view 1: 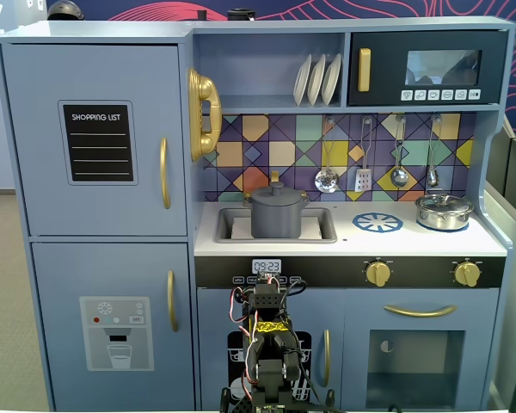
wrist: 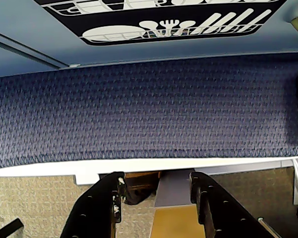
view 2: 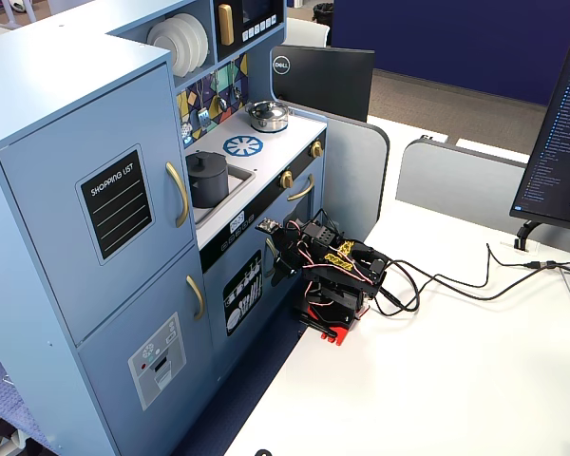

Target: Pick up the lid from the counter and put it on the gray recipient

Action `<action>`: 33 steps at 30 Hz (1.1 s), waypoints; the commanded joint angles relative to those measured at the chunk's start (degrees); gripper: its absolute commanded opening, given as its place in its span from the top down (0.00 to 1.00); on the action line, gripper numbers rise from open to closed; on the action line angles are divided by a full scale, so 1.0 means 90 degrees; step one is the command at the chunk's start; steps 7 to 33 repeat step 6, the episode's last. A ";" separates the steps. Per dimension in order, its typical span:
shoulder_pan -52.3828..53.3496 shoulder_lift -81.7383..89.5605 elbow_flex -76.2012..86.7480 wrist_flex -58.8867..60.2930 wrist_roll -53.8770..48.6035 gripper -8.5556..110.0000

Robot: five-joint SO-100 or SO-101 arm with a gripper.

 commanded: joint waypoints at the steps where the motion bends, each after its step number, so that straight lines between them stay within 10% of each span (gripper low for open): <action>1: 0.0049 -0.0049 -0.0010 0.1123 0.0049 0.86; 33: 0.0049 -0.0049 -0.0010 0.1123 0.0049 0.86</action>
